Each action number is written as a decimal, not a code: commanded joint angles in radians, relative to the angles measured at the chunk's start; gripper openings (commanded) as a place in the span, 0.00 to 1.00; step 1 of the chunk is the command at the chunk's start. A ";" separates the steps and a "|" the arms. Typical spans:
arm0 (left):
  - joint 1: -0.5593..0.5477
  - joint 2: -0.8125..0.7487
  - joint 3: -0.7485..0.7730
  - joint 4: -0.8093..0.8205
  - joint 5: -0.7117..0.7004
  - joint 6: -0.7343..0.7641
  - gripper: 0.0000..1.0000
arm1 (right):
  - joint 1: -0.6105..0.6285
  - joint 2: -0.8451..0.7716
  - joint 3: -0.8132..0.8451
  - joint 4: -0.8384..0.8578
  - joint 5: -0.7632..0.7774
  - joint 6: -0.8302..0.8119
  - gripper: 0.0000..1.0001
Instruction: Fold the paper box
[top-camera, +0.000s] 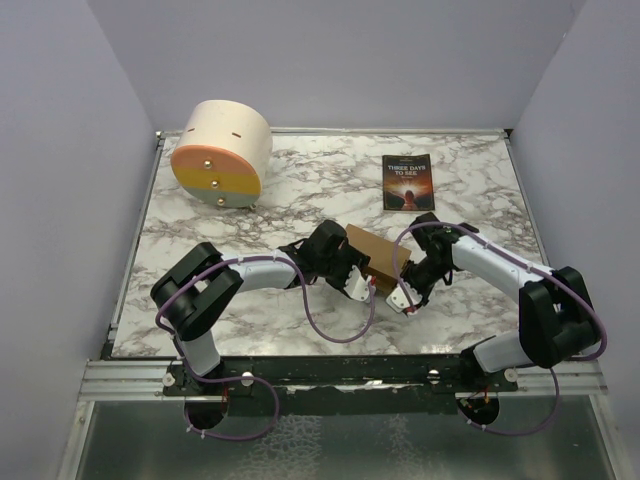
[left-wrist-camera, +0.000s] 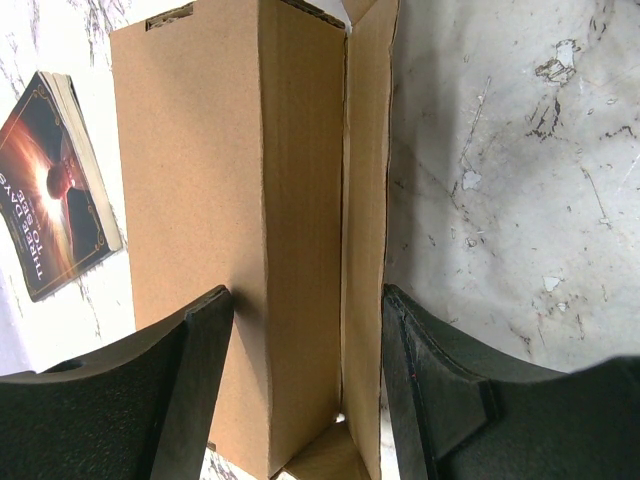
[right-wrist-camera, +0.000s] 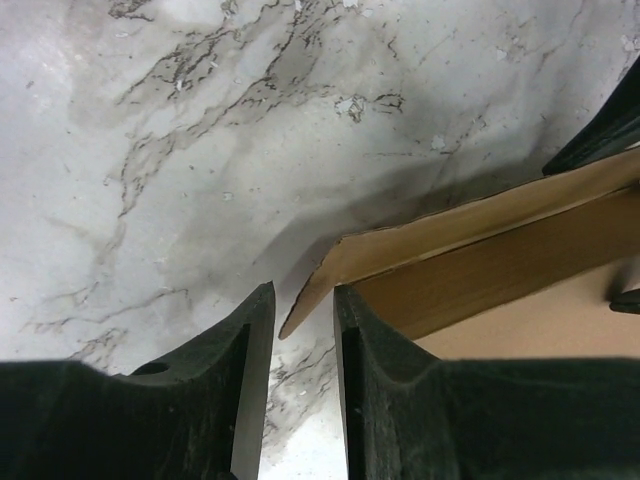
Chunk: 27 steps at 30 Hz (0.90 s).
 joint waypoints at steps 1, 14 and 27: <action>0.001 0.037 -0.005 -0.102 0.041 -0.014 0.60 | 0.004 -0.013 -0.016 0.055 -0.010 -0.354 0.30; 0.000 0.042 -0.002 -0.105 0.044 -0.015 0.60 | 0.004 -0.015 0.000 0.041 -0.025 -0.354 0.01; 0.001 0.052 0.006 -0.108 0.049 -0.022 0.60 | 0.021 0.034 0.047 -0.028 -0.069 -0.464 0.01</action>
